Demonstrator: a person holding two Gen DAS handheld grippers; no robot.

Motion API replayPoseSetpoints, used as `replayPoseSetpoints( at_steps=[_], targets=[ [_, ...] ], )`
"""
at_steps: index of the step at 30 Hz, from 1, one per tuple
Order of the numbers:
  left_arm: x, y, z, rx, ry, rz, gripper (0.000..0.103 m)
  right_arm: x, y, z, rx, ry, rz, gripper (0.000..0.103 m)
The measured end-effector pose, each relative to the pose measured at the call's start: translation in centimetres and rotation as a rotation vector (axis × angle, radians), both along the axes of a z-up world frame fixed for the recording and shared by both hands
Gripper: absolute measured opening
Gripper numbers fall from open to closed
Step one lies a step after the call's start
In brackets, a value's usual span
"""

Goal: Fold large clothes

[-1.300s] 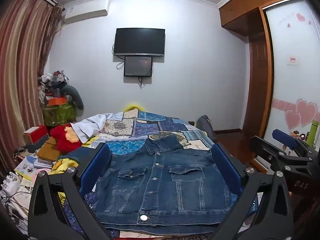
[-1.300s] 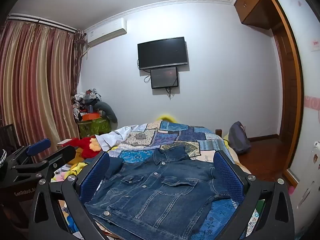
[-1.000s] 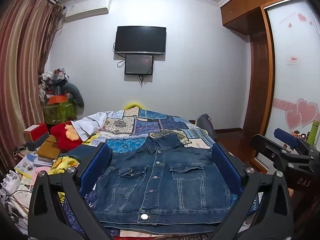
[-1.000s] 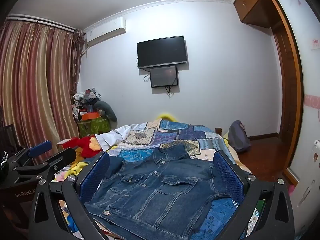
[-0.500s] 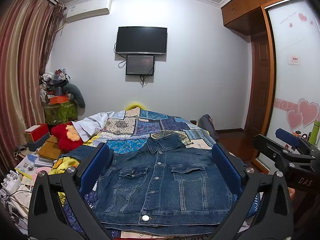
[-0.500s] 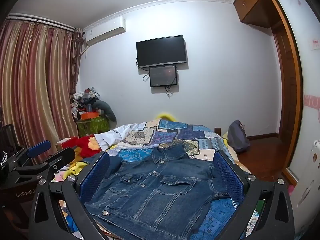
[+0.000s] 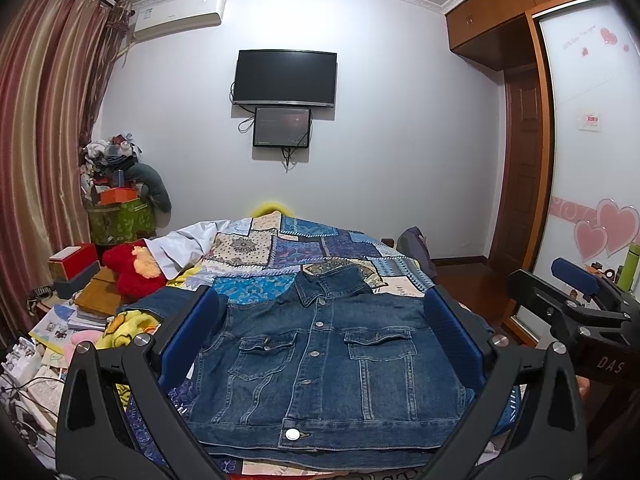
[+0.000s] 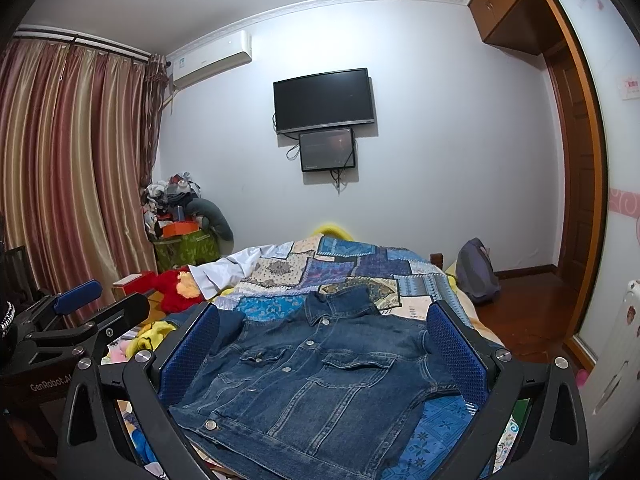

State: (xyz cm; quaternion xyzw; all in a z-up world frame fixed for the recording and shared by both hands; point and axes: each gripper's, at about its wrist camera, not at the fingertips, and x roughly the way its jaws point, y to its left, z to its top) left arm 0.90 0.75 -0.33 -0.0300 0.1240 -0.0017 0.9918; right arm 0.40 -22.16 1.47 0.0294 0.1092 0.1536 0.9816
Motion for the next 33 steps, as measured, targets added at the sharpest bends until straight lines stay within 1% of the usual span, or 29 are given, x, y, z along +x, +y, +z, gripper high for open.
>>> replayPoseSetpoints(
  at_steps=[33],
  targets=[
    [0.24,-0.15,-0.16,-0.002,0.002,0.001,0.103,0.20,0.14,0.06,-0.003,0.007,0.001,0.103]
  ],
)
